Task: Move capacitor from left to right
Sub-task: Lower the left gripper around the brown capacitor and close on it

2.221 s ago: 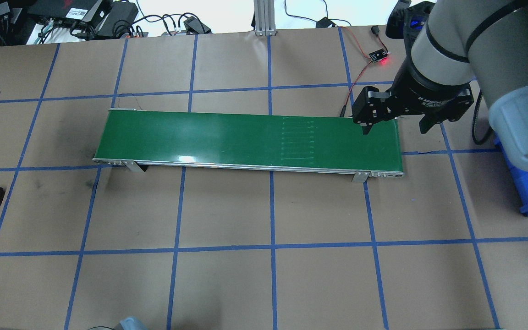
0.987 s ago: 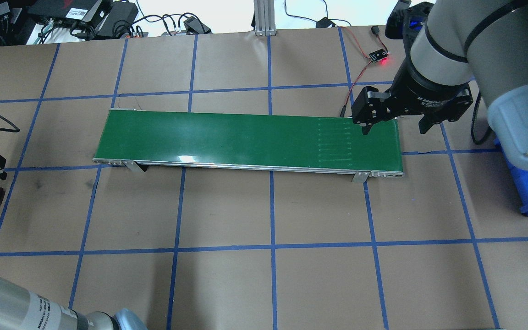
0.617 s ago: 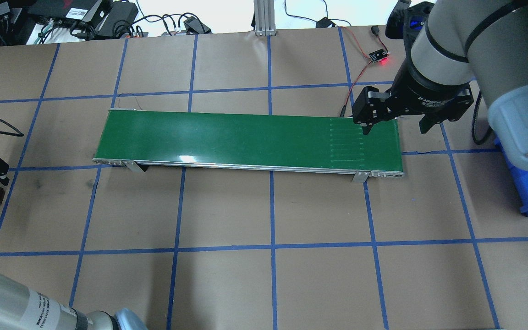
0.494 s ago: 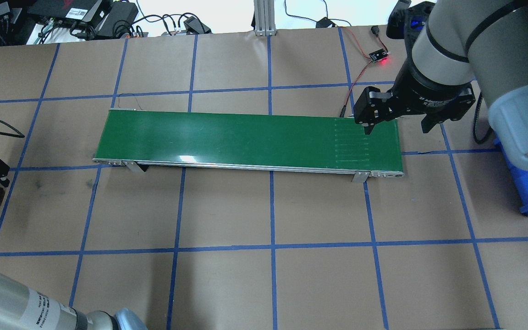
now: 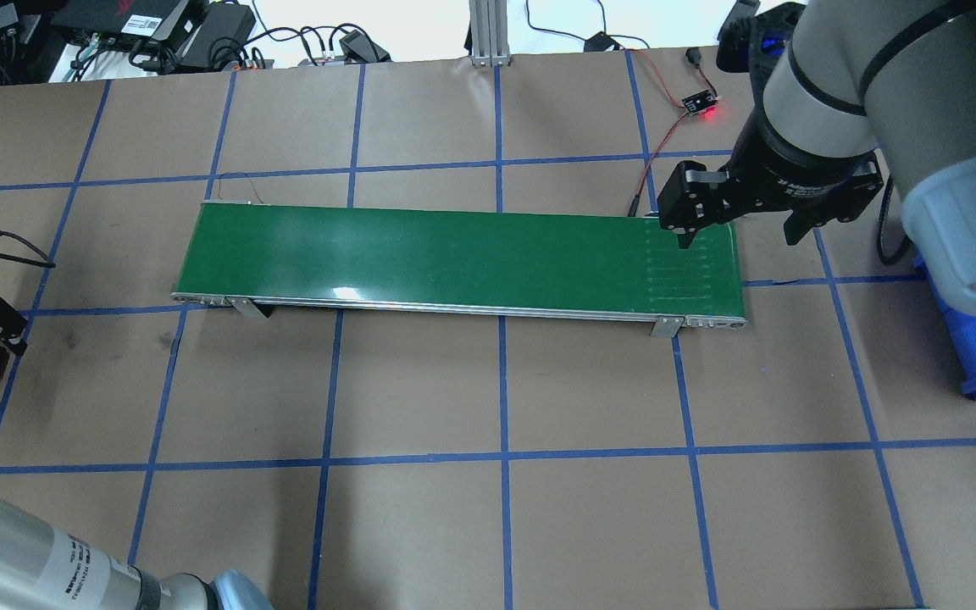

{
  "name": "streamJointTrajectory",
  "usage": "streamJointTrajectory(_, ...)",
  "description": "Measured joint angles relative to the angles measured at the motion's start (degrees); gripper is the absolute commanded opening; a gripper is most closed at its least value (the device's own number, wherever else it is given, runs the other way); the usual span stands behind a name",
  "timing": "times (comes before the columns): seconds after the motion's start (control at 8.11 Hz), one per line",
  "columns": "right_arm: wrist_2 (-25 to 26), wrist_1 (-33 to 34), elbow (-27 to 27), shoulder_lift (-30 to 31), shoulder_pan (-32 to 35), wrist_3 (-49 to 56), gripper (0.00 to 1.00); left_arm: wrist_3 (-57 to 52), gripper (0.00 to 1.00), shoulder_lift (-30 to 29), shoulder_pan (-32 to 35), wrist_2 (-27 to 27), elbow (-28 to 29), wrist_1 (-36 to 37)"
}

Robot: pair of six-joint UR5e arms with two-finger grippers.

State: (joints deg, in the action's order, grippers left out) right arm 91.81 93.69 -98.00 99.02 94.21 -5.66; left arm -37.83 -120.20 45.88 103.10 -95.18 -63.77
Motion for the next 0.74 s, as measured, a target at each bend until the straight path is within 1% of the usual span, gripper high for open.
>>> streamJointTrajectory(0.37, 0.03, 0.0, 0.0, -0.05, 0.01, 0.0, 1.0, -2.9, 1.0, -0.95, 0.0, 0.43, 0.02, 0.75)
streamJointTrajectory(0.74, 0.04, 0.0, 0.0, -0.06, 0.01, 0.0, 1.0, -3.9, 1.0, -1.51, 0.0, 2.46, 0.0, 2.74)
